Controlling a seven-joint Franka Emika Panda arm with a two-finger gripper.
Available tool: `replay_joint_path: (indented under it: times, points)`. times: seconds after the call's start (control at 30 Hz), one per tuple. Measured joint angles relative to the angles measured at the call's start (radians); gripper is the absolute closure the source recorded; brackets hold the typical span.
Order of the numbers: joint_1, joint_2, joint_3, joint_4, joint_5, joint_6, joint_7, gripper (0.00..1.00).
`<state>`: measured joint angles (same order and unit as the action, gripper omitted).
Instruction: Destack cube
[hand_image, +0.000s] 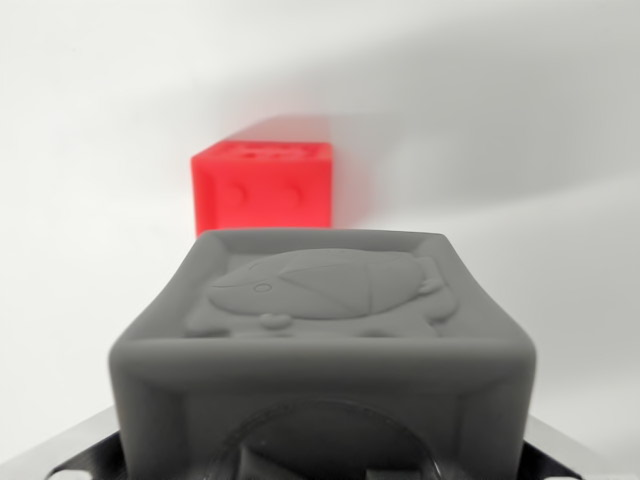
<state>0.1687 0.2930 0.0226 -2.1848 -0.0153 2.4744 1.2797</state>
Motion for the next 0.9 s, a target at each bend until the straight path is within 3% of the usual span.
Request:
replay_joint_path:
  times: [0.9]
  points:
    - [-0.066, -0.081, -0.008, -0.122, 0.005, 0.041, -0.061, 1.0]
